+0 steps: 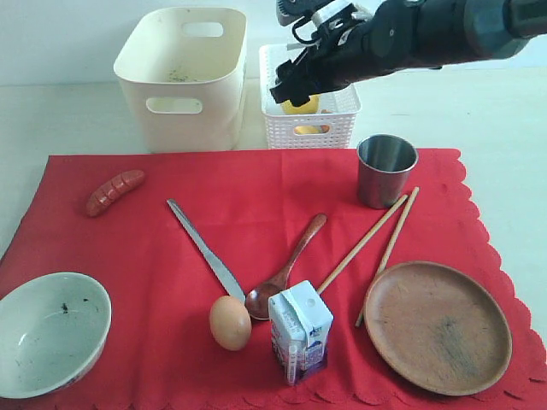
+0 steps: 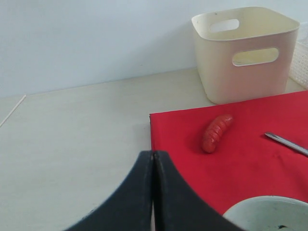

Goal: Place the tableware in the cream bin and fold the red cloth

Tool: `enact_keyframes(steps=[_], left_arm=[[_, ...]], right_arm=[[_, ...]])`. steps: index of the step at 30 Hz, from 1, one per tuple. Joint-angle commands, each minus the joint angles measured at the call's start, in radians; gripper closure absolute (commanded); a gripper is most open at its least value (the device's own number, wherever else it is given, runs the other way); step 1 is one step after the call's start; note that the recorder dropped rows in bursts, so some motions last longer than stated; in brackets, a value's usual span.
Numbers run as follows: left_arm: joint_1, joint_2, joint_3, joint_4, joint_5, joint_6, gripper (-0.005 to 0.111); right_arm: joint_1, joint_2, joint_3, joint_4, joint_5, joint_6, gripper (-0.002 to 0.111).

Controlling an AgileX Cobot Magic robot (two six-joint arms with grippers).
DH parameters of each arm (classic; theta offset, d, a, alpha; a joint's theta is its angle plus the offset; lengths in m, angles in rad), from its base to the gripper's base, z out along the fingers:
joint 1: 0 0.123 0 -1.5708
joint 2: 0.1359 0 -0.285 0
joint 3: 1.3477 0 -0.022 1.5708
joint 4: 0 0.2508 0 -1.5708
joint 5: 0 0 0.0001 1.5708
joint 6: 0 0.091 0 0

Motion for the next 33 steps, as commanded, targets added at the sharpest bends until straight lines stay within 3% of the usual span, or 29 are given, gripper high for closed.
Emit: enact_keyframes(steps=[1,6,10,21,28,33], left_arm=[[0.002,-0.007,0.003,0.0,-0.006,-0.006,0.107],[0.002,-0.007,0.003,0.0,-0.006,-0.006,0.107],[0.002,-0.007,0.003,0.0,-0.006,-0.006,0.107],[0.002,-0.007,0.003,0.0,-0.006,-0.006,0.107],[0.002,-0.007,0.003,0.0,-0.006,-0.006,0.107],[0.002,-0.007,0.003,0.0,-0.006,-0.006,0.107]], right_arm=[[-0.003,-0.09,-0.001,-0.004,0.105,0.023,0.054],[-0.003,-0.167,-0.001,-0.001,0.257,0.057,0.088],[-0.003,-0.21,0.015,0.046,0.37,0.057,0.107],[0.028,-0.287,0.258,0.242,0.276,-0.109,0.108],[0.163,-0.284,0.266,0.247,0.174,-0.109,0.108],[0.272,-0.236,0.266,0.247,-0.047,-0.106,0.108]])
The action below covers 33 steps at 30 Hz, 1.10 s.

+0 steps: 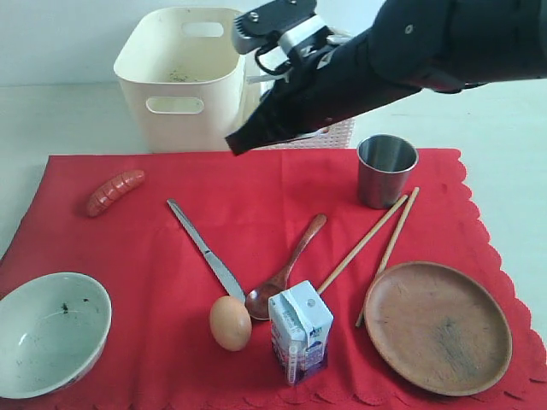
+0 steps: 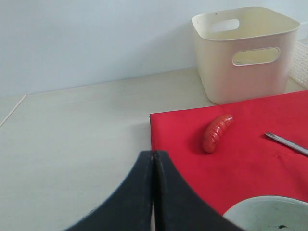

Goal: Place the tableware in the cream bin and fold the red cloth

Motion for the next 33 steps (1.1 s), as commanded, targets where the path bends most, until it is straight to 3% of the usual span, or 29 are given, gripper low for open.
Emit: enact_keyframes(steps=[1,5,15,21,24,30,33], left_arm=[[0.002,-0.007,0.003,0.0,-0.006,-0.006,0.107],[0.002,-0.007,0.003,0.0,-0.006,-0.006,0.107],[0.002,-0.007,0.003,0.0,-0.006,-0.006,0.107],[0.002,-0.007,0.003,0.0,-0.006,-0.006,0.107],[0.002,-0.007,0.003,0.0,-0.006,-0.006,0.107],[0.002,-0.007,0.003,0.0,-0.006,-0.006,0.107],[0.002,-0.007,0.003,0.0,-0.006,-0.006,0.107]], right_arm=[[0.085,0.049,0.003,0.003,-0.209,-0.002,0.108],[0.128,0.135,-0.057,0.003,-0.238,0.001,0.108],[0.142,0.363,-0.374,0.012,-0.026,-0.009,0.108],[0.176,0.498,-0.564,0.012,0.004,-0.068,0.107],[0.179,0.563,-0.641,0.012,-0.011,-0.066,0.094],[0.179,0.66,-0.78,-0.046,0.059,-0.076,0.047],[0.179,0.704,-0.87,-0.092,0.175,-0.076,0.03]])
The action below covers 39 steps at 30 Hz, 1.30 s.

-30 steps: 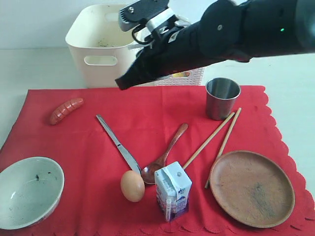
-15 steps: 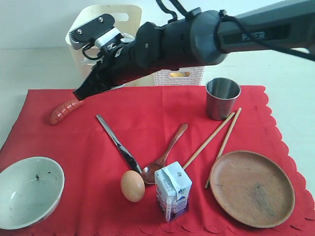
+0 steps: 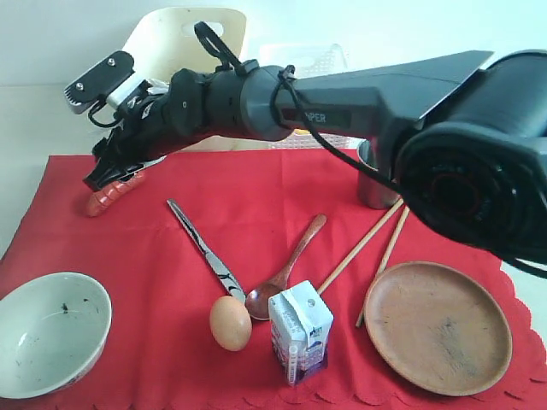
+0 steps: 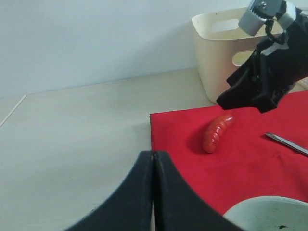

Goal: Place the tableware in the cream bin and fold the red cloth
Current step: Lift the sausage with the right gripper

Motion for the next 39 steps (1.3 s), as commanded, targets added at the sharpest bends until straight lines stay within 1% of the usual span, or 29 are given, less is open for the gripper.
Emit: enact_keyframes(steps=[1,3,8,11,14,18,25,29,30,32,39], left_arm=[[0.002,-0.007,0.003,0.0,-0.006,-0.006,0.107],[0.002,-0.007,0.003,0.0,-0.006,-0.006,0.107],[0.002,-0.007,0.003,0.0,-0.006,-0.006,0.107],[0.002,-0.007,0.003,0.0,-0.006,-0.006,0.107],[0.002,-0.007,0.003,0.0,-0.006,-0.006,0.107],[0.002,-0.007,0.003,0.0,-0.006,-0.006,0.107],[0.002,-0.007,0.003,0.0,-0.006,-0.006,0.107],[0.002,-0.007,0.003,0.0,-0.006,-0.006,0.107],[0.002,-0.007,0.003,0.0,-0.006,-0.006,0.107],[0.002,-0.007,0.003,0.0,-0.006,-0.006,0.107],[0.002,-0.007,0.003,0.0,-0.006,-0.006,0.107]], right_arm=[[-0.001,0.063,-0.138,-0.077,0.17,-0.011,0.028],[-0.001,0.102,-0.216,-0.117,0.258,-0.011,0.026],[-0.001,0.174,-0.367,-0.184,0.4,-0.023,0.026],[-0.001,0.188,-0.413,-0.197,0.456,-0.094,0.026],[-0.001,0.188,-0.415,-0.187,0.438,-0.149,0.026],[-0.001,0.211,-0.416,-0.187,0.393,-0.177,0.026],[-0.001,0.25,-0.416,-0.183,0.366,-0.236,0.026],[-0.001,0.261,-0.416,-0.165,0.318,-0.255,0.03],[-0.001,0.263,-0.416,-0.149,0.313,-0.265,0.032],[-0.001,0.267,-0.416,-0.133,0.313,-0.278,0.04],[-0.001,0.266,-0.416,-0.131,0.353,-0.278,0.081]])
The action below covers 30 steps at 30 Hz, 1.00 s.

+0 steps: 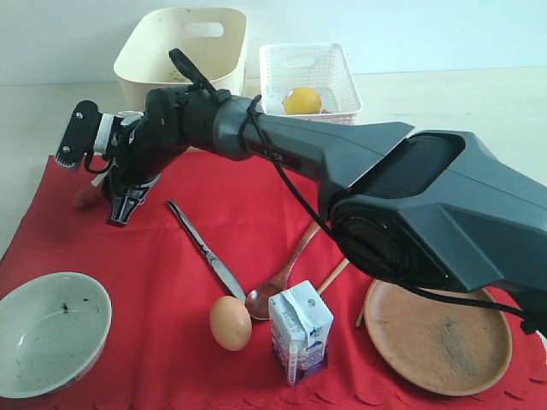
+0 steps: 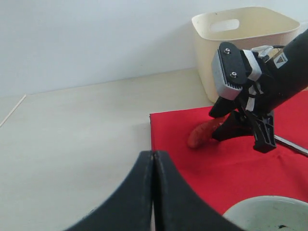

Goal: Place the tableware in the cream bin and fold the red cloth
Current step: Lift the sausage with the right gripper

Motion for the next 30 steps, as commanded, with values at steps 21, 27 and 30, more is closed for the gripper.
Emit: enact_keyframes(steps=[21,27,30], left_arm=[[0.002,-0.007,0.003,0.0,-0.006,-0.006,0.107],[0.002,-0.007,0.003,0.0,-0.006,-0.006,0.107],[0.002,-0.007,0.003,0.0,-0.006,-0.006,0.107]], right_arm=[[-0.001,-0.125,-0.006,-0.048,0.201,0.191,0.108],[-0.003,-0.17,-0.002,-0.043,0.29,0.247,0.108],[-0.015,-0.201,-0.002,0.006,0.336,0.252,0.108]])
